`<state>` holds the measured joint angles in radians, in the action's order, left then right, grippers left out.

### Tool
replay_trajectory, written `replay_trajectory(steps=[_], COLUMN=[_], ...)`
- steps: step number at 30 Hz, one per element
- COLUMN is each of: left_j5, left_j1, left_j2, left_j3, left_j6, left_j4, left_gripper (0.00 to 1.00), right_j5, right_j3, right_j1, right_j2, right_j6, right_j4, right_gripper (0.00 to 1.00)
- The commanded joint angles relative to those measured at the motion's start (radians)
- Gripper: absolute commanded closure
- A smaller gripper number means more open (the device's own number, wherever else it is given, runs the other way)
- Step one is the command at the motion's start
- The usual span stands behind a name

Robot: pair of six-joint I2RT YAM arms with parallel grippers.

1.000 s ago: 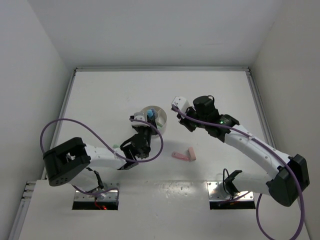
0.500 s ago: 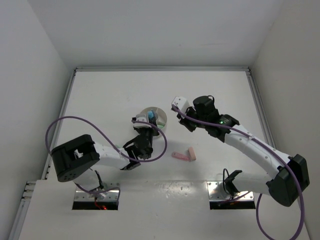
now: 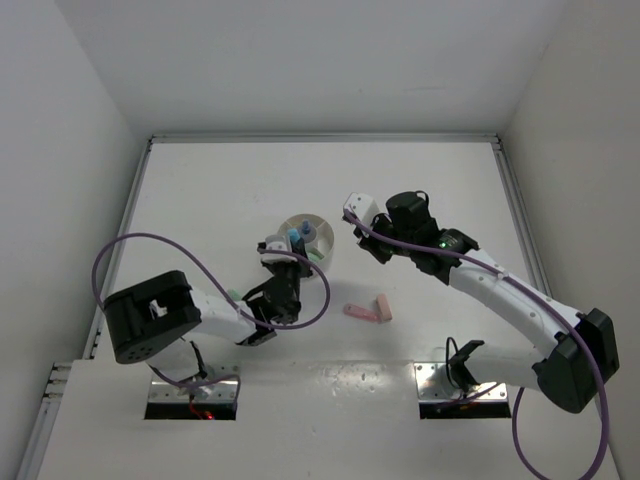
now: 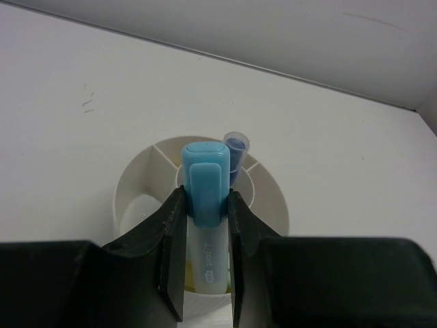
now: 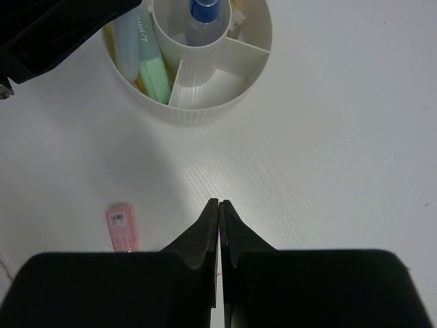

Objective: Sort the stationery into containers
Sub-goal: Place the pen in the storage box.

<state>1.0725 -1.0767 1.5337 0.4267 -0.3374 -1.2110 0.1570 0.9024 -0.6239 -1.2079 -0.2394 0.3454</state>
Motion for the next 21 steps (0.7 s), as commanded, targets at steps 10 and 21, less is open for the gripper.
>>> replay_trajectory(steps=[10, 21], left_j5=[0.087, 0.191], left_j1=[-0.097, -0.097], left_j2=[-0.012, -0.109], left_j3=[-0.052, 0.038], left_j6=[-0.087, -0.321], left_j4=[-0.036, 0.387], left_gripper=[1.0, 0.53], right_j5=[0.015, 0.015], right_j3=[0.0, 0.0], right_j1=[0.003, 0.003], right_j2=[0.001, 0.001], right_j6=[-0.012, -0.021], right_j4=[-0.019, -0.01], right_gripper=[1.0, 1.0])
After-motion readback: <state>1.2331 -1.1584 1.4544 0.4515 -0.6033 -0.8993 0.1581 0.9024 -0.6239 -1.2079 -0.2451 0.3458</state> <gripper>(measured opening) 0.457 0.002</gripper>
